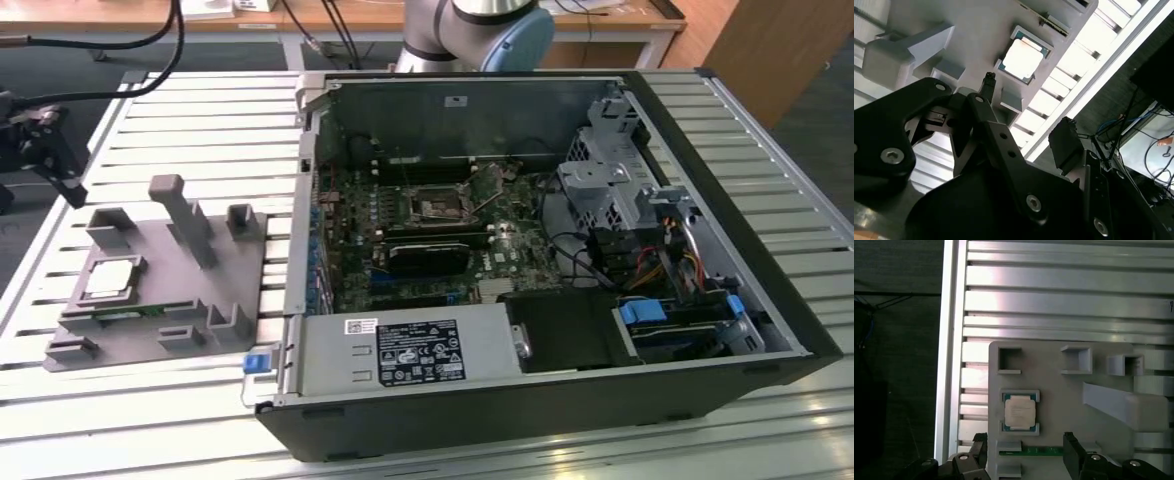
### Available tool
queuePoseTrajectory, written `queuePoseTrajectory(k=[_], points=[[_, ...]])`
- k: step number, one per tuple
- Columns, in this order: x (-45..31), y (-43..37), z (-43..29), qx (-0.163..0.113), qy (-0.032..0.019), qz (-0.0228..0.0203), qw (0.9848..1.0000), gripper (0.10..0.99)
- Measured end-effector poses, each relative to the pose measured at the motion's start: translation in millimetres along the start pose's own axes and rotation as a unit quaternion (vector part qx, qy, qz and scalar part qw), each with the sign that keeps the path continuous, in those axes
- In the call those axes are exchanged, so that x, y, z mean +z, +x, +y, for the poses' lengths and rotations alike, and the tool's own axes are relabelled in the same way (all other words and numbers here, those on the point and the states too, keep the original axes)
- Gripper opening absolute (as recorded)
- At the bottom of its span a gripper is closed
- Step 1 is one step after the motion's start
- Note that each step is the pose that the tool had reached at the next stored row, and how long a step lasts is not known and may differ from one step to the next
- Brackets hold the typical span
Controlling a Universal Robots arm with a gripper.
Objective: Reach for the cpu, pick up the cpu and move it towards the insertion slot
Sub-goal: 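Pick up the cpu and move it towards the insertion slot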
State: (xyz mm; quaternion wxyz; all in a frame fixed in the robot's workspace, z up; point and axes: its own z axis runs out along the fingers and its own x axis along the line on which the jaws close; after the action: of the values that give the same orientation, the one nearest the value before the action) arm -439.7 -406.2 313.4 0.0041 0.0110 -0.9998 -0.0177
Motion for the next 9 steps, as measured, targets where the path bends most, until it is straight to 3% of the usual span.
queuePoseTrajectory(k=[9], points=[[14.2,-0.1,-0.7,0.0,-0.0001,0.0041,1.0,0.706]])
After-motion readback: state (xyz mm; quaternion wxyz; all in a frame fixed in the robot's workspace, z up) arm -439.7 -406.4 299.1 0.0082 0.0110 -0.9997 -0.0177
